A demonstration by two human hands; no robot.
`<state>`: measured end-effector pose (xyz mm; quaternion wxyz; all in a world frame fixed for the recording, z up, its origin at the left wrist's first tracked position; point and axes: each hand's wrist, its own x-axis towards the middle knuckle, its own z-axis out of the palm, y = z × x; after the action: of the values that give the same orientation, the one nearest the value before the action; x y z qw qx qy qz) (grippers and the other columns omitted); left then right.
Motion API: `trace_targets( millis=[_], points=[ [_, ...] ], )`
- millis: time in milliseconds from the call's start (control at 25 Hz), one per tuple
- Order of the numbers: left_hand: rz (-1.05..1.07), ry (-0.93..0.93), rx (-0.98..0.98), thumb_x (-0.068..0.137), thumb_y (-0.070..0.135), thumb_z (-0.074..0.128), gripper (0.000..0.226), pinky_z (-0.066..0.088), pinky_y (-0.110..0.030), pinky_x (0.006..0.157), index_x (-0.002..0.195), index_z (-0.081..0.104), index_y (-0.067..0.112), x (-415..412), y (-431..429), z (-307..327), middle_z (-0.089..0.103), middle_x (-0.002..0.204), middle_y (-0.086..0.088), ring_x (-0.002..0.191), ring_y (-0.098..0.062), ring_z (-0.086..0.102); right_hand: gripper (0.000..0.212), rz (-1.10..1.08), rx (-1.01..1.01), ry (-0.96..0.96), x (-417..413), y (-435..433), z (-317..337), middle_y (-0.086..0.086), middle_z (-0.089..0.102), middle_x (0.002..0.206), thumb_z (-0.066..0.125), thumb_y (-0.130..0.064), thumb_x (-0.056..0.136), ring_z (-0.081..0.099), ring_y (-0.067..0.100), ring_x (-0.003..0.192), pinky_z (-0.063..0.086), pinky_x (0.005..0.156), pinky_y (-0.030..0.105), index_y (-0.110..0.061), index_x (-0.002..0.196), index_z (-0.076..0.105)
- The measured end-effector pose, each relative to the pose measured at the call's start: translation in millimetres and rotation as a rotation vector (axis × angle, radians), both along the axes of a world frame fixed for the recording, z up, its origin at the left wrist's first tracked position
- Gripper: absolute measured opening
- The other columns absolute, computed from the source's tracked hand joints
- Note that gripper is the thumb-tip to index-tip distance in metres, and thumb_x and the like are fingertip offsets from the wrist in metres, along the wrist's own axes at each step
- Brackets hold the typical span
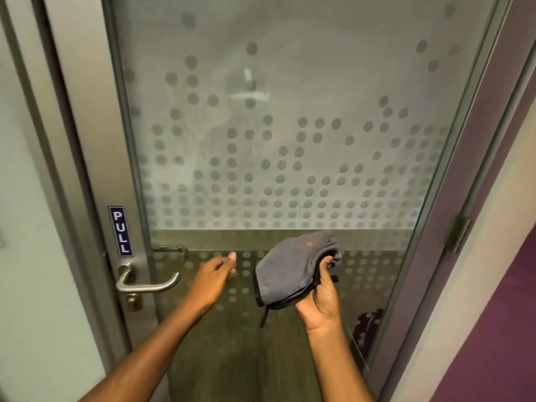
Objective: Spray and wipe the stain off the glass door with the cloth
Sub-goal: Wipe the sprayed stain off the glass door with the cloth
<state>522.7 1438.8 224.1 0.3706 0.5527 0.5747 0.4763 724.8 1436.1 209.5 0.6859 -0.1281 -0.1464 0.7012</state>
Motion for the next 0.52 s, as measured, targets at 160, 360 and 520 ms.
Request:
trace_targets(
  millis=[160,360,520],
  points=[
    [-0.262,-0.609,-0.538,0.078,0.068,0.051,0.065,0.045,-0.040,0.075,0.100,0.062,0.007,-32,-51,-34,0.063,0.094,-0.016,0.081,-0.029,0.058,0.056,0.083,0.023,-0.013,-49,-50,-14,0.010,0.072,0.112,0.034,-0.048,0.098,0.069,0.025,0.102,0.055,0.088,0.044,-0.011,0.099,0.076],
    [-0.365,-1.046,-0.599,0.079,0.050,0.063,0.051,0.051,-0.044,0.088,0.101,0.074,0.005,-60,-113,-57,0.073,0.107,-0.016,0.093,-0.033,0.070,0.053,0.169,0.017,-0.081,-95,-112,-26,0.012,0.063,0.128,0.044,-0.050,0.094,0.058,0.027,0.122,0.034,0.112,0.048,-0.010,0.115,0.069],
    [-0.321,-1.094,-0.454,0.075,0.020,0.065,0.028,0.052,-0.060,0.085,0.100,0.073,0.007,-74,-141,-56,0.074,0.100,-0.015,0.089,-0.035,0.071,0.074,0.203,0.026,-0.122,-104,-141,-22,0.016,0.054,0.139,0.057,-0.063,0.082,0.049,0.032,0.130,0.038,0.109,0.050,-0.009,0.131,0.057]
  ],
)
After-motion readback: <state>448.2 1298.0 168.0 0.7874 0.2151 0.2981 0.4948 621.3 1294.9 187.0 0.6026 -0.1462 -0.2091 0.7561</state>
